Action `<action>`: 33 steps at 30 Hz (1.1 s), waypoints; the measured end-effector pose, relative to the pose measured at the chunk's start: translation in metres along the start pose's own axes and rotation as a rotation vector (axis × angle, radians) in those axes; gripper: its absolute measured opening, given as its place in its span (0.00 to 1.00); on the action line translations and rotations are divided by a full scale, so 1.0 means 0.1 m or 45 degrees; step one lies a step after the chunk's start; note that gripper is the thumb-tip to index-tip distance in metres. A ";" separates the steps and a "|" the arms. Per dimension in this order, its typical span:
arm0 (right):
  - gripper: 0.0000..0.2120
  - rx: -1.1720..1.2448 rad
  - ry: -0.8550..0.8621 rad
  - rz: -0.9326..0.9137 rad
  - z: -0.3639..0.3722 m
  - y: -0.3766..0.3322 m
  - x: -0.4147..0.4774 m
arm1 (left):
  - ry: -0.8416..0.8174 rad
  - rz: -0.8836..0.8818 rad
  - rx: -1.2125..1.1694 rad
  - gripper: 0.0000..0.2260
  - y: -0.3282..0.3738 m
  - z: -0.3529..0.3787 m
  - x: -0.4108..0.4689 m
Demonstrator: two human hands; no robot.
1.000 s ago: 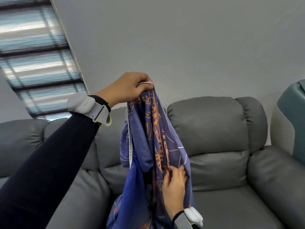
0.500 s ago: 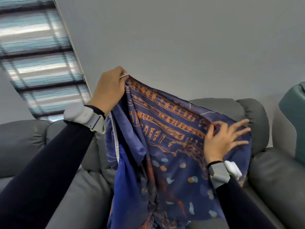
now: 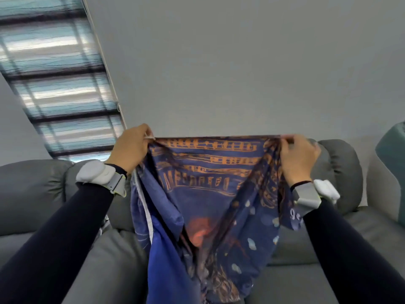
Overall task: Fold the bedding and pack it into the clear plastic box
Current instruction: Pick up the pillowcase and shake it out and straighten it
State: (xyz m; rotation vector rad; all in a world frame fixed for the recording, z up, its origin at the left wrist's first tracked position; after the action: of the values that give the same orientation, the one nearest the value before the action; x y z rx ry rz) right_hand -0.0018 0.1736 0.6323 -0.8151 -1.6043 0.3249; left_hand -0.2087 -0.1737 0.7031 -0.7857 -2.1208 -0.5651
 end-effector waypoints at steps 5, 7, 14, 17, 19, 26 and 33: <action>0.11 0.410 0.669 -0.379 -0.69 -0.72 0.49 | 0.513 -0.169 -0.270 0.05 -0.04 -0.34 0.05; 0.12 0.304 0.526 -0.520 -0.57 -0.80 0.43 | 0.599 -0.196 -0.241 0.08 -0.08 -0.41 0.05; 0.07 0.201 -0.118 -0.271 0.00 -0.33 -0.04 | 0.144 -0.469 0.130 0.11 -0.56 0.08 -0.25; 0.06 0.538 -0.130 -0.283 -0.09 -0.70 -0.14 | -0.085 -0.244 0.238 0.23 -0.08 0.29 -0.29; 0.07 0.693 -0.234 -0.365 -0.15 -1.02 -0.28 | -0.298 0.005 -0.342 0.27 0.67 0.48 -0.42; 0.07 0.415 -0.279 -0.691 -0.28 -1.21 -0.39 | -0.007 -0.225 -0.884 0.03 1.32 0.41 -0.34; 0.10 0.275 -0.603 -0.824 -0.23 -0.95 -0.63 | 0.252 -0.028 -0.437 0.09 0.99 0.25 0.00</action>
State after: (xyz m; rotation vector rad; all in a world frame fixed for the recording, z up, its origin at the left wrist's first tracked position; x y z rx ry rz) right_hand -0.0098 0.0585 0.6496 -0.0197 -2.1288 0.2221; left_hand -0.1531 -0.0883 0.7016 -0.8543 -1.8767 -0.9951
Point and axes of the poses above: each hand's wrist, its own x-axis towards the middle knuckle, its own z-axis out of the palm, y = z × x, the point moved 6 cm from there along x, towards the middle knuckle, and after that the axes turned 14 degrees about y, right-handed, at the moved point
